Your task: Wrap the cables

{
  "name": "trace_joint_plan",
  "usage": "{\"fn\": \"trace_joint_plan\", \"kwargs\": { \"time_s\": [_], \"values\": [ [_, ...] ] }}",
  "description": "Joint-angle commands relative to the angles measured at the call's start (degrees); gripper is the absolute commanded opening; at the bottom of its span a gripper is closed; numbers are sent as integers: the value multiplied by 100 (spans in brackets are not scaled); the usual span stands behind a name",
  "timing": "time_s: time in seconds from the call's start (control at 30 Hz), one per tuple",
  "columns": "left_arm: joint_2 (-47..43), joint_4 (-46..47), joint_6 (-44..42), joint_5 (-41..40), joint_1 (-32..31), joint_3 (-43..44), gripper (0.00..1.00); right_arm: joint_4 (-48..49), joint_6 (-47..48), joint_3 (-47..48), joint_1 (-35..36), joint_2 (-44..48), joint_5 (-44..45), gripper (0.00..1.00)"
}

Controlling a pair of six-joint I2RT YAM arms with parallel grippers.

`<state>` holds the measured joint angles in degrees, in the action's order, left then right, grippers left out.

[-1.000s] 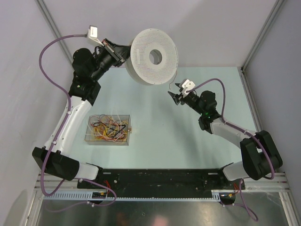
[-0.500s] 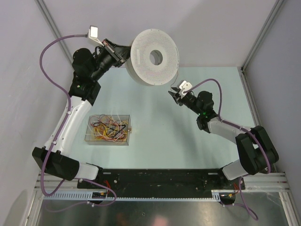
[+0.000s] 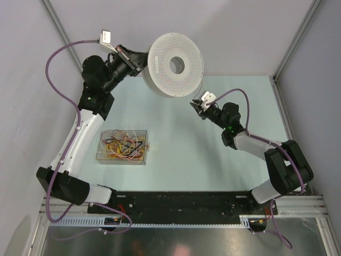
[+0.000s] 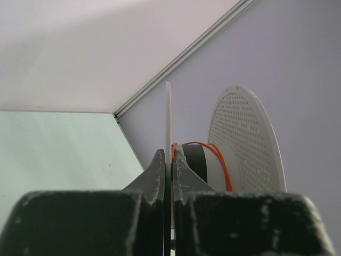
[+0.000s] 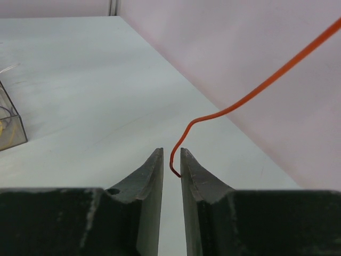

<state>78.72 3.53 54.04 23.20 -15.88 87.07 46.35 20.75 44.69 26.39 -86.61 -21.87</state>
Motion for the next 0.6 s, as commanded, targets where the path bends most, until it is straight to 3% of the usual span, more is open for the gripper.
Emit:
{"fn": "trace_joint_plan", "kwargs": {
  "time_s": [0.0,0.2,0.37,0.57],
  "values": [
    [-317,552,234,68,32,61,0,370,43,281,37,-31,-40,22],
    [-325,550,145,-91,32,3,0,258,35,286,44,46,-73,2],
    [-217,273,-104,-407,32,72,0,-396,257,286,151,286,-350,0],
    [19,-642,-822,-1512,43,238,0,-1864,752,88,505,1013,-794,0]
  ]
}}
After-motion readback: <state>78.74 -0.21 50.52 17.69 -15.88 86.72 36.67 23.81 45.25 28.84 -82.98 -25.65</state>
